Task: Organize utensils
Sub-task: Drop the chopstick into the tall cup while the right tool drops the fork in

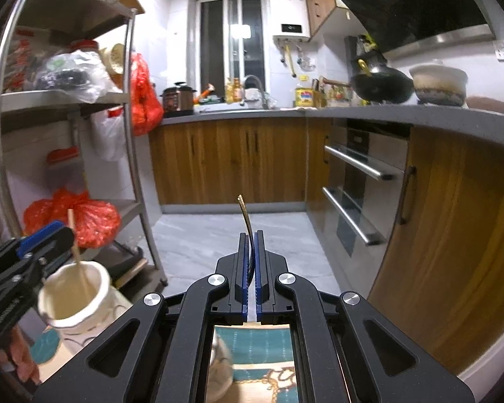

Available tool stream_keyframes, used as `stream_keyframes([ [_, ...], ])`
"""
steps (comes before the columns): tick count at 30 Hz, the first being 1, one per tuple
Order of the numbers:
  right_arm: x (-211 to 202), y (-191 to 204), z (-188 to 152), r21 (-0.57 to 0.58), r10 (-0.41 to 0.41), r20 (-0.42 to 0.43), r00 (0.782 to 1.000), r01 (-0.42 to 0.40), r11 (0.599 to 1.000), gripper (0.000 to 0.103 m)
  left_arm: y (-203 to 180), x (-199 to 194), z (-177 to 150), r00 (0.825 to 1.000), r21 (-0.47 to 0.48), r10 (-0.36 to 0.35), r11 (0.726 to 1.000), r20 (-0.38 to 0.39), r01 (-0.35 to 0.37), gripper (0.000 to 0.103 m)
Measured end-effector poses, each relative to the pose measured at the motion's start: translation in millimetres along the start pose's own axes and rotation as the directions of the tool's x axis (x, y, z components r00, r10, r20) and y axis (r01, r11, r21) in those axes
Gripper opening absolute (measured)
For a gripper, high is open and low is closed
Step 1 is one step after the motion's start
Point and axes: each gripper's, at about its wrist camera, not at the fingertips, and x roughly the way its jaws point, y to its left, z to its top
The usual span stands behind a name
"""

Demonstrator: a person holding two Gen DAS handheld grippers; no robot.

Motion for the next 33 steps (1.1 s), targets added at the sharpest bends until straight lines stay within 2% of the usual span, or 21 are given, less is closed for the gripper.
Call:
stream_keyframes([
  [8,-0.2,-3.7,-1.2,0.005,-0.008,-0.008,1.000,0.008,1.000,0.004,2.1,-1.0,0.1,1.000,-0.001,0.005,1.000,-0.006,-0.005,0.035],
  [11,-2.5,-3.2,0.4,-0.002,0.000,-0.004,1.000,0.000,1.000,0.015,2.8,-2.4,1.1,1.000,-0.001,0.009,1.000,-0.005,-0.009,0.039],
  [13,-5.9,-4.8,1.4,0.005,0.008,0.001,1.000,-0.008,1.000,0.031,3.9,-5.8,1.9,1.000,-0.007,0.012,1.000,0.002,-0.012,0.052],
  [15,-10.8,-6.5,3.2,0.014,0.017,0.011,1.000,-0.017,1.000,0.042,4.7,-10.6,3.3,1.000,-0.010,0.018,1.000,0.010,-0.018,0.059],
  [17,-19.3,-8.8,4.2,0.026,0.029,0.026,0.999,-0.030,0.999,0.059,5.2,-14.8,5.1,1.000,-0.012,0.022,1.000,0.017,-0.022,0.070],
  [19,-28.2,-9.6,6.3,0.032,0.047,0.048,0.998,-0.048,0.998,0.083,6.4,-23.5,7.3,0.999,-0.019,0.032,0.999,0.038,-0.031,0.087],
  [20,-32.2,-9.6,7.3,0.033,0.057,0.060,0.997,-0.059,0.998,0.088,7.7,-29.0,8.1,0.998,-0.028,0.038,0.999,0.048,-0.037,0.090],
  [21,-38.4,-9.0,7.9,0.032,0.066,0.079,0.995,-0.069,0.997,0.096,8.5,-32.4,8.7,0.998,-0.035,0.041,0.999,0.051,-0.039,0.096],
  [25,-59.5,-2.9,7.4,0.012,0.087,0.125,0.988,-0.089,0.996,0.098,12.8,-49.3,9.3,0.998,-0.070,0.041,0.997,0.055,-0.037,0.097],
  [33,-86.4,2.3,-11.1,-0.027,0.087,0.110,0.990,-0.084,0.996,0.098,9.7,-81.2,6.3,0.998,-0.072,0.038,0.997,0.051,-0.034,0.097],
])
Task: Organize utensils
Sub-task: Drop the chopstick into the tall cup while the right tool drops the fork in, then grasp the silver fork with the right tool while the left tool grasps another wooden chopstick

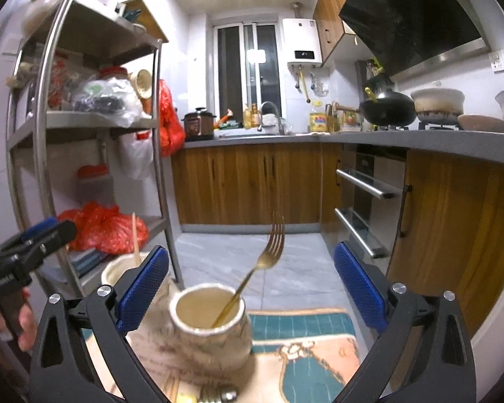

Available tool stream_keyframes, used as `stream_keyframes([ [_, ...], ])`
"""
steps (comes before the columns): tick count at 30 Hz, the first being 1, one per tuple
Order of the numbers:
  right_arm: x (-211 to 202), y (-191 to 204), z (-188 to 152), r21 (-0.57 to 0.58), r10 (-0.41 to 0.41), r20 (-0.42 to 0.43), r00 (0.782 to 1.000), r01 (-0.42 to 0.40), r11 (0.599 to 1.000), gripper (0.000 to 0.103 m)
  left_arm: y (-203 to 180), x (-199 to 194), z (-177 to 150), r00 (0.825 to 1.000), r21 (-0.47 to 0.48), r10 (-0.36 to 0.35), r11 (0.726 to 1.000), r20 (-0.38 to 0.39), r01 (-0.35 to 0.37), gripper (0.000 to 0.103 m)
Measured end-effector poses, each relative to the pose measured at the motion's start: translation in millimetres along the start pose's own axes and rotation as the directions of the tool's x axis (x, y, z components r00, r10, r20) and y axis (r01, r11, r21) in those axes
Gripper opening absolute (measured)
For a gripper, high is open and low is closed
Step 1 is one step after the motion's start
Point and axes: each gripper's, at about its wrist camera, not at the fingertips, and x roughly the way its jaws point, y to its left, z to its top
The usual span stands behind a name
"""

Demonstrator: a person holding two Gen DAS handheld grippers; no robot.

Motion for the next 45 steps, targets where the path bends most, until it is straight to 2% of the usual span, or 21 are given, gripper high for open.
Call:
stream_keyframes([
  [7,-23.4,0.9,-16.2,-0.008,-0.004,-0.027,1.000,0.004,1.000,0.098,-12.2,-25.6,-10.7,0.999,0.039,-0.018,0.999,-0.039,0.019,0.097],
  [13,-38.1,5.7,-32.5,-0.029,0.000,-0.065,0.998,-0.002,1.000,0.098,-13.6,-40.0,-28.0,0.990,0.023,-0.034,0.999,-0.133,0.037,0.097],
  [17,-40.4,1.0,-43.7,-0.030,-0.022,-0.114,0.993,0.019,0.999,0.098,-13.4,-44.1,-43.3,0.978,0.023,-0.026,0.999,-0.207,0.032,0.097],
  [23,-43.3,-15.4,-58.3,0.013,-0.045,-0.179,0.983,0.048,0.999,0.098,-9.7,-45.0,-68.0,0.948,-0.002,-0.033,0.999,-0.315,0.034,0.097],
  [26,-39.8,-21.5,-65.1,0.031,-0.046,-0.223,0.974,0.054,0.998,0.098,-12.9,-40.5,-75.0,0.938,0.016,-0.023,0.999,-0.346,0.031,0.097],
  [29,-32.1,-21.8,-73.8,0.023,-0.039,-0.284,0.958,0.048,0.999,0.098,-22.0,-33.2,-84.4,0.917,0.044,-0.022,0.998,-0.397,0.043,0.097],
  [33,-17.5,-15.5,-89.3,-0.020,-0.020,-0.376,0.927,0.014,1.000,0.097,-29.9,-24.5,-95.1,0.891,0.085,-0.002,0.995,-0.454,0.045,0.097],
  [35,-11.4,-10.3,-96.3,-0.052,-0.017,-0.419,0.908,-0.006,0.999,0.095,-28.5,-23.0,-96.7,0.886,0.081,-0.003,0.996,-0.463,0.045,0.097],
  [36,-8.8,-6.4,-98.9,-0.064,-0.011,-0.434,0.901,-0.019,0.998,0.093,-26.2,-22.2,-97.1,0.884,0.072,-0.005,0.996,-0.468,0.043,0.097],
  [40,-1.7,10.9,-109.1,-0.118,0.012,-0.478,0.878,-0.077,0.990,0.061,-21.9,-21.1,-98.0,0.878,0.051,-0.006,0.998,-0.478,0.035,0.097],
  [41,1.2,16.9,-112.9,-0.123,0.026,-0.492,0.870,-0.099,0.987,0.057,-21.4,-21.3,-98.3,0.877,0.048,-0.008,0.998,-0.480,0.035,0.097],
  [43,5.8,24.7,-117.0,-0.133,0.032,-0.511,0.859,-0.116,0.984,0.045,-22.0,-21.0,-99.0,0.876,0.048,-0.008,0.998,-0.482,0.036,0.097],
  [45,9.7,31.6,-120.8,-0.139,0.039,-0.523,0.851,-0.130,0.982,0.039,-22.8,-20.9,-99.7,0.874,0.053,-0.008,0.998,-0.485,0.039,0.097],
])
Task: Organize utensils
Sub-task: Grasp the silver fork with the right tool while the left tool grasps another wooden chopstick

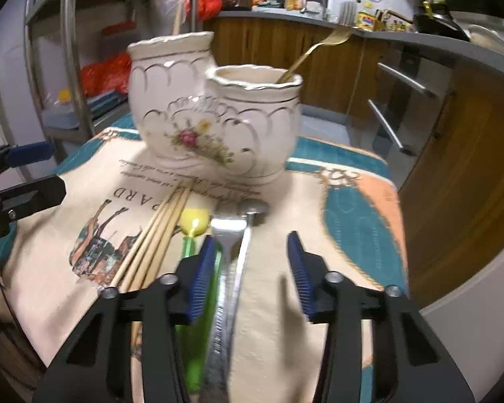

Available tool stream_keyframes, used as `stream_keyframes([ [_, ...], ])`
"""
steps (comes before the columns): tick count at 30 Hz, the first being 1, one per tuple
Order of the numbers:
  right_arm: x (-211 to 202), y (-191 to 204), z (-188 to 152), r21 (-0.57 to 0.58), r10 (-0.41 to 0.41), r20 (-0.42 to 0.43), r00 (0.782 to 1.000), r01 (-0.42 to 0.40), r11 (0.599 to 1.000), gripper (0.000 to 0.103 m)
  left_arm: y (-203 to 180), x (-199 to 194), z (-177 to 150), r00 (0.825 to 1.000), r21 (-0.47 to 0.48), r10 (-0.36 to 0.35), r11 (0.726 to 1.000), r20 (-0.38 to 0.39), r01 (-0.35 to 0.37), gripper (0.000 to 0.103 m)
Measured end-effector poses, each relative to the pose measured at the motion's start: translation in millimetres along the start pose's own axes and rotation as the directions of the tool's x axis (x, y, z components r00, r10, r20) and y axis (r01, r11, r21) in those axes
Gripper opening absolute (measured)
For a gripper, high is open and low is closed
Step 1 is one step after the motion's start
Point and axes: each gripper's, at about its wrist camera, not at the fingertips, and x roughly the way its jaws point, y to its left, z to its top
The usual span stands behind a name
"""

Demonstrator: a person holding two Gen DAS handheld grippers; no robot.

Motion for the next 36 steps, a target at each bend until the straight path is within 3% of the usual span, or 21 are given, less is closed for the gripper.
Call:
stream_keyframes([
  [4,9.3,6.5,2.3,-0.004,0.007,-0.030,1.000,-0.007,1.000,0.030,-1.8,-1.3,-0.5,1.000,0.015,-0.004,1.000,0.002,0.004,0.097],
  [16,19.3,11.1,9.3,0.001,0.013,-0.065,0.998,-0.013,1.000,0.022,-2.1,-0.9,-2.4,1.000,0.024,-0.008,1.000,-0.006,0.008,0.097],
  [27,-5.7,-6.5,10.8,0.043,0.033,0.016,0.999,-0.033,0.999,0.022,-15.7,4.5,-4.8,0.998,0.062,-0.047,0.997,-0.042,0.050,0.096],
  [29,-14.7,-10.5,11.7,0.049,0.032,0.049,0.998,-0.034,0.998,0.022,-22.4,6.9,-6.5,0.996,0.087,-0.058,0.994,-0.066,0.063,0.092],
  [34,-26.2,-19.6,12.3,0.064,0.027,0.089,0.996,-0.032,0.997,0.022,-38.7,20.7,-15.4,0.981,0.099,-0.092,0.989,-0.172,0.111,0.063],
  [36,-27.1,-21.0,12.1,0.067,0.024,0.092,0.995,-0.030,0.997,0.022,-42.8,23.6,-17.8,0.975,0.091,-0.102,0.988,-0.195,0.122,0.059],
])
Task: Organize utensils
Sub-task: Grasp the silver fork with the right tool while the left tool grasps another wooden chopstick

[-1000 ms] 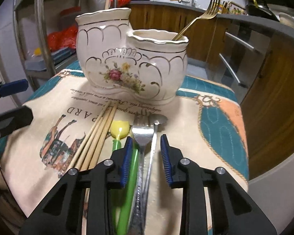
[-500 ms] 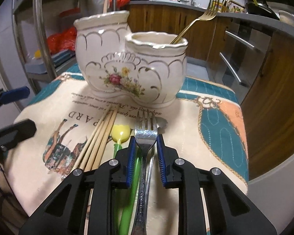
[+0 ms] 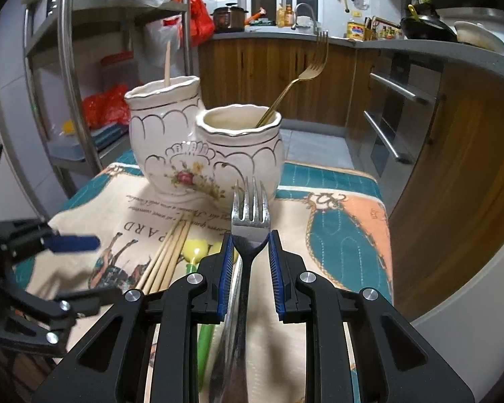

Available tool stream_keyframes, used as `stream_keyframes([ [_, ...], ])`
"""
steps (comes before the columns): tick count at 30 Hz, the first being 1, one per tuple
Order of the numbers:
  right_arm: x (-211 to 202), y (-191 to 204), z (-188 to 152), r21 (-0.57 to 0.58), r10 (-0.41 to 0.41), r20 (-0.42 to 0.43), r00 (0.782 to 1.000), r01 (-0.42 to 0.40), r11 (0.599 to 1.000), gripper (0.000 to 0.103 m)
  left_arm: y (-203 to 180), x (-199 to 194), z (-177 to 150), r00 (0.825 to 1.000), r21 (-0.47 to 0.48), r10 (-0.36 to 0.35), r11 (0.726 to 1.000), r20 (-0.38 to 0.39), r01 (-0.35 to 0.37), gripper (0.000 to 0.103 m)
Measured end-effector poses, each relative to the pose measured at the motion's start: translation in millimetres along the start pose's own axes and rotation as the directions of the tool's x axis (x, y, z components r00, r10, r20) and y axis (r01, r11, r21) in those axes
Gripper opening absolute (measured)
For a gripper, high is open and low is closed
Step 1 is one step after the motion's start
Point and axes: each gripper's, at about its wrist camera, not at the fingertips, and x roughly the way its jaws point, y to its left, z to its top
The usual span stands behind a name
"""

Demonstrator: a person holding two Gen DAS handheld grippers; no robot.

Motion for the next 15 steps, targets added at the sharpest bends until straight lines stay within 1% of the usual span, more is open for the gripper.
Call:
stream_keyframes([
  [1,-0.8,-0.4,-0.3,0.001,0.000,0.002,1.000,0.000,1.000,0.022,-2.2,1.8,-0.5,1.000,0.002,0.000,1.000,-0.009,0.000,0.055],
  [5,-3.5,-2.1,0.3,0.000,-0.003,0.014,1.000,0.003,1.000,0.022,-8.9,7.3,-4.2,0.999,-0.002,0.010,1.000,-0.048,-0.010,0.046],
  [6,-4.3,-2.1,0.3,0.001,-0.004,0.018,1.000,0.004,1.000,0.022,-9.8,8.7,-5.6,0.998,0.000,0.016,1.000,-0.059,-0.016,0.041],
  [10,-8.9,-4.2,1.7,0.015,-0.005,0.039,0.999,0.004,1.000,0.022,-11.6,9.5,-5.9,0.997,-0.003,0.025,1.000,-0.067,-0.025,0.040],
  [15,-13.9,-3.9,3.8,0.020,-0.006,0.066,0.998,0.004,1.000,0.022,-17.3,13.9,-4.1,0.996,0.013,0.061,0.998,-0.070,-0.060,0.040],
])
